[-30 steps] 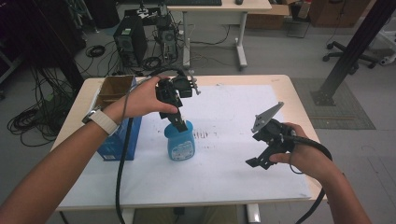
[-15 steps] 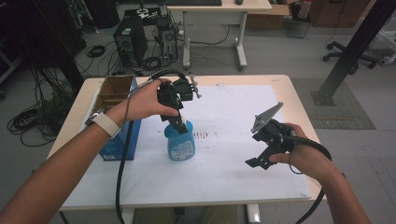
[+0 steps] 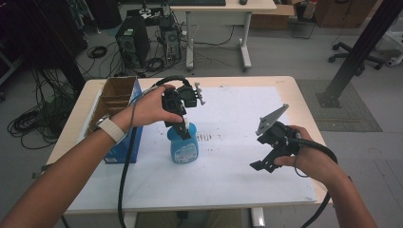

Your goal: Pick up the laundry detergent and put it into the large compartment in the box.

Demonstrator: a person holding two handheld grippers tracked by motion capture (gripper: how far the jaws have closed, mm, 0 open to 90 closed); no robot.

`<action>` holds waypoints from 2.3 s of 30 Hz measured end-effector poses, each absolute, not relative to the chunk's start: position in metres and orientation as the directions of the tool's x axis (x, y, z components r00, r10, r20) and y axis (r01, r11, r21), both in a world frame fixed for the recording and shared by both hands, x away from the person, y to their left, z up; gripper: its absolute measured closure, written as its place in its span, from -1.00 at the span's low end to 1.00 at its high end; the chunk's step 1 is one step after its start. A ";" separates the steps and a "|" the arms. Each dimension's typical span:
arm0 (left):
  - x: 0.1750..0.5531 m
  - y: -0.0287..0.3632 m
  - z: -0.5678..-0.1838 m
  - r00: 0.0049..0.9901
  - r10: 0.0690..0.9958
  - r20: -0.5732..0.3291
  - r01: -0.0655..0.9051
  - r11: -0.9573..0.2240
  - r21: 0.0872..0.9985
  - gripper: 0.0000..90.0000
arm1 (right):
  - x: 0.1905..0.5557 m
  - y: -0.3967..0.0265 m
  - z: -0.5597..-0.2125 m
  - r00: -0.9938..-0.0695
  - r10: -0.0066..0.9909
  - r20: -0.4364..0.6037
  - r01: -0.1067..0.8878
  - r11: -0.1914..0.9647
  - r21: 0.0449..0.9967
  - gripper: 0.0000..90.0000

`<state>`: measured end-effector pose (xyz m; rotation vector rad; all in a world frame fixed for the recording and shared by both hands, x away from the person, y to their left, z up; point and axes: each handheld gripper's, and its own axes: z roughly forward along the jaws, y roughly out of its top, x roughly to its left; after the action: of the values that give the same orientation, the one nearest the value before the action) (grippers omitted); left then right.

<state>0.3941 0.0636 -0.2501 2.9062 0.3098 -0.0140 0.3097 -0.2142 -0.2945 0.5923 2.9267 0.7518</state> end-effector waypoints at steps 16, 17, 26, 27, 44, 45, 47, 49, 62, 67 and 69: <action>0.394 0.063 -0.265 0.976 0.213 -0.037 0.216 -0.955 0.204 -0.82 | 0.310 -0.214 -0.296 -0.924 0.380 0.037 0.351 0.807 0.476 -0.78; 0.394 0.063 -0.265 0.976 0.213 -0.036 0.216 -0.955 0.205 -0.82 | 0.310 -0.214 -0.296 -0.924 0.380 0.037 0.351 0.807 0.475 -0.78; 0.394 0.061 -0.268 0.977 0.213 -0.026 0.214 -0.955 0.203 -0.82 | 0.310 -0.214 -0.296 -0.924 0.380 0.038 0.351 0.807 0.476 -0.78; 0.393 0.061 -0.269 0.976 0.216 -0.027 0.217 -0.955 0.203 -0.82 | 0.310 -0.214 -0.296 -0.925 0.379 0.038 0.350 0.807 0.475 -0.78; 0.397 0.062 -0.284 0.973 0.230 -0.030 0.231 -0.953 0.194 -0.81 | 0.310 -0.215 -0.298 -0.924 0.381 0.044 0.354 0.804 0.477 -0.78; 0.397 0.062 -0.284 0.973 0.229 -0.029 0.230 -0.954 0.193 -0.80 | 0.310 -0.215 -0.298 -0.924 0.381 0.044 0.354 0.805 0.476 -0.78; 0.396 0.061 -0.285 0.974 0.226 -0.026 0.227 -0.955 0.191 -0.78 | 0.310 -0.215 -0.299 -0.925 0.378 0.045 0.352 0.806 0.476 -0.78; 0.397 0.061 -0.286 0.975 0.222 -0.028 0.223 -0.956 0.190 -0.74 | 0.310 -0.215 -0.299 -0.924 0.380 0.045 0.354 0.805 0.475 -0.78; 0.398 0.061 -0.287 0.976 0.215 -0.038 0.218 -0.957 0.191 -0.55 | 0.310 -0.218 -0.301 -0.921 0.386 0.048 0.361 0.801 0.477 -0.78; 0.397 0.061 -0.286 0.976 0.213 -0.046 0.218 -0.958 0.189 -0.44 | 0.310 -0.218 -0.300 -0.920 0.389 0.048 0.364 0.800 0.478 -0.78; 0.397 0.062 -0.287 0.977 0.210 -0.049 0.215 -0.958 0.188 -0.40 | 0.310 -0.218 -0.300 -0.920 0.389 0.048 0.363 0.800 0.477 -0.78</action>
<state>0.3970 0.0615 -0.2865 2.9307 0.3184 -0.0416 0.3095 -0.2176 -0.3001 0.6124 2.9312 0.7610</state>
